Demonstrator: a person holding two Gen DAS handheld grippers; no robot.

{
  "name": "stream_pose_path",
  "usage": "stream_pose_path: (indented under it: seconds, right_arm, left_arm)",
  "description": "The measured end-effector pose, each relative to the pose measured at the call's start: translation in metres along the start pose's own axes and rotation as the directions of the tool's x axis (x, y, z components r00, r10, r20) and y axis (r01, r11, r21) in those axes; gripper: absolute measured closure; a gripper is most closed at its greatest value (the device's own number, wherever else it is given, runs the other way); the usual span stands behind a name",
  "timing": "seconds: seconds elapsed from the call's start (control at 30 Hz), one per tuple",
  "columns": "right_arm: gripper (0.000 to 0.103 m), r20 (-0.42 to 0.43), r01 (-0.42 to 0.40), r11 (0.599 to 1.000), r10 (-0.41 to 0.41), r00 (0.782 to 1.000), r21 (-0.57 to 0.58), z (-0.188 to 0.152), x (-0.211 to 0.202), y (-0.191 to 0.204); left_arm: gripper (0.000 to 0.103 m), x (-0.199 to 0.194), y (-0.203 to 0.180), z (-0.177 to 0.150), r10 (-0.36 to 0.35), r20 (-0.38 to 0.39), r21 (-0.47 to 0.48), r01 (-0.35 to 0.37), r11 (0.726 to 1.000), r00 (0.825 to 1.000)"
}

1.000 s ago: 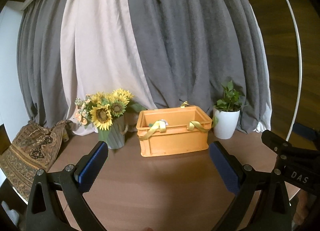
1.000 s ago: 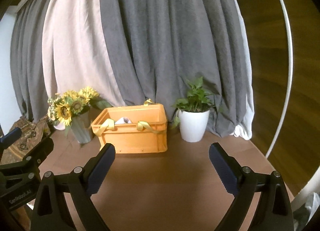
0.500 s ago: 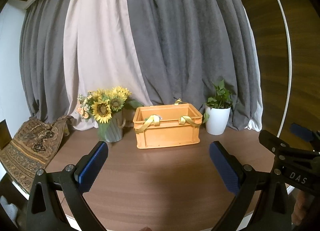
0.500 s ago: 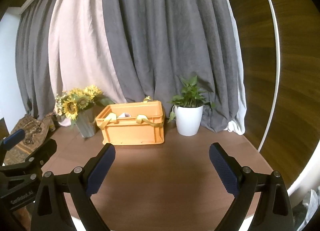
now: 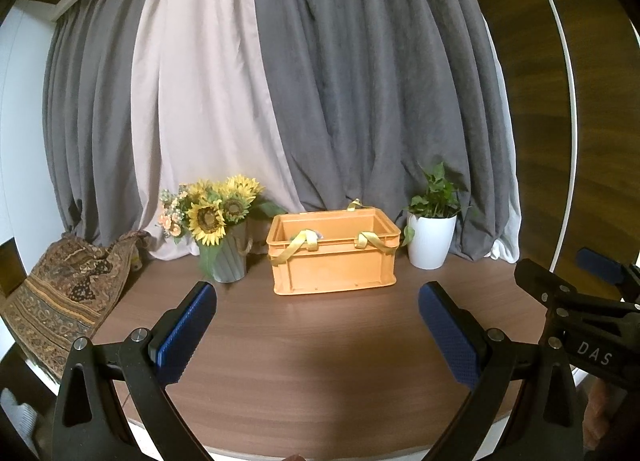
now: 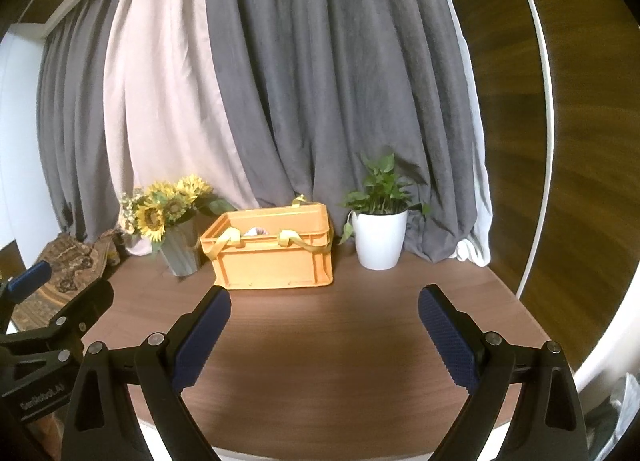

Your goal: Organize soft objects

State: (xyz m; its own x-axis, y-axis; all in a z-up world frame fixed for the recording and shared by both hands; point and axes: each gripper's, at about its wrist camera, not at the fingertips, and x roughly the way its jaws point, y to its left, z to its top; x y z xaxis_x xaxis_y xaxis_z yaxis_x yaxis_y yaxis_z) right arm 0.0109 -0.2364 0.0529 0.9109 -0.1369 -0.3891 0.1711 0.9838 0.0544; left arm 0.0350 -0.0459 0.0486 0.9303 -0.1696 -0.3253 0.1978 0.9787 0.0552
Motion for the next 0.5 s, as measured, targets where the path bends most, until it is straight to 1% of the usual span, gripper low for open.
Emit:
stream_pose_path:
  seconds: [0.5]
  right_arm:
    - [0.007,0.005,-0.005,1.0,0.005,1.0,0.009,0.0008,-0.0055,-0.0023]
  left_arm:
    - [0.0,-0.0056,-0.0041,0.0009,-0.007,0.002,0.0,0.007,1.0,1.0]
